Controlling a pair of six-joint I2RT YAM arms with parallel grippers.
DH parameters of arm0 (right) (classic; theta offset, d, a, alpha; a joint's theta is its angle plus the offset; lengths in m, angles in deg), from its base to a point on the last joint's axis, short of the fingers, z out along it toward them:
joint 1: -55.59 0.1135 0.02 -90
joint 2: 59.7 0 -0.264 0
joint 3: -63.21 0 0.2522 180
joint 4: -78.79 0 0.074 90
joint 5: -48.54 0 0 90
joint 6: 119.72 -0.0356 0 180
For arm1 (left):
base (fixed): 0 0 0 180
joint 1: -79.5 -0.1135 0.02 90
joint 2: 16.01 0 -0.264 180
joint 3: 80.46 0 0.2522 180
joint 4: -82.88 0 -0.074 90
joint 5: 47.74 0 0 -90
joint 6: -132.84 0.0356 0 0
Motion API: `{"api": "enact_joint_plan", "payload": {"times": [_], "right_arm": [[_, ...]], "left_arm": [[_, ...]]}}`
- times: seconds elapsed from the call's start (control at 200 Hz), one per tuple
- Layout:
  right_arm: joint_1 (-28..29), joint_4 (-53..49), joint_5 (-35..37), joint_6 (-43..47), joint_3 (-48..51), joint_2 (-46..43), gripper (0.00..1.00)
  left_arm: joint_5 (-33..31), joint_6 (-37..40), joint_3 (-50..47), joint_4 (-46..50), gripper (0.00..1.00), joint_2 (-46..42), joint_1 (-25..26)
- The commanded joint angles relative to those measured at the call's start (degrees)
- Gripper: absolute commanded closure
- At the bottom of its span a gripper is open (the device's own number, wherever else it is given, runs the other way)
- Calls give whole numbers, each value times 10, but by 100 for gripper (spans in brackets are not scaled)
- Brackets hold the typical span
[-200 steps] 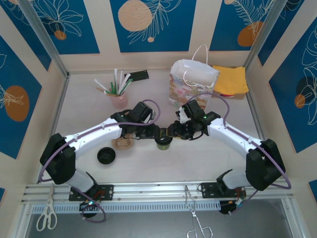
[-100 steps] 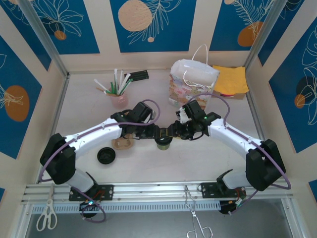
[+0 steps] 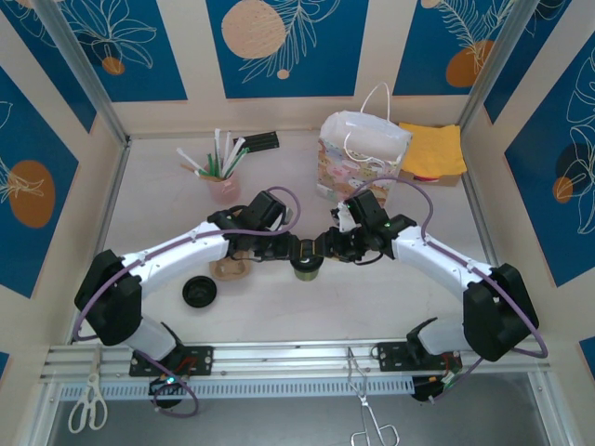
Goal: Pack the takeout coffee
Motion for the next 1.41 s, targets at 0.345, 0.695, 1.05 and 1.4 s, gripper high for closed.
{"api": "enact_joint_plan", "payload": {"times": [0.345, 0.695, 1.05, 1.4], "right_arm": [[11, -98, 51, 7, -13, 39, 57], [13, -120, 39, 4, -83, 34, 51], [16, -136, 38, 0, -121, 27, 42], [12, -186, 69, 4, -173, 3, 40]], "left_arm": [[-23, 13, -14, 75, 66, 37, 3], [-20, 17, 18, 85, 63, 35, 3], [-17, 20, 66, 102, 51, 33, 3], [-27, 28, 132, 136, 36, 16, 2]]}}
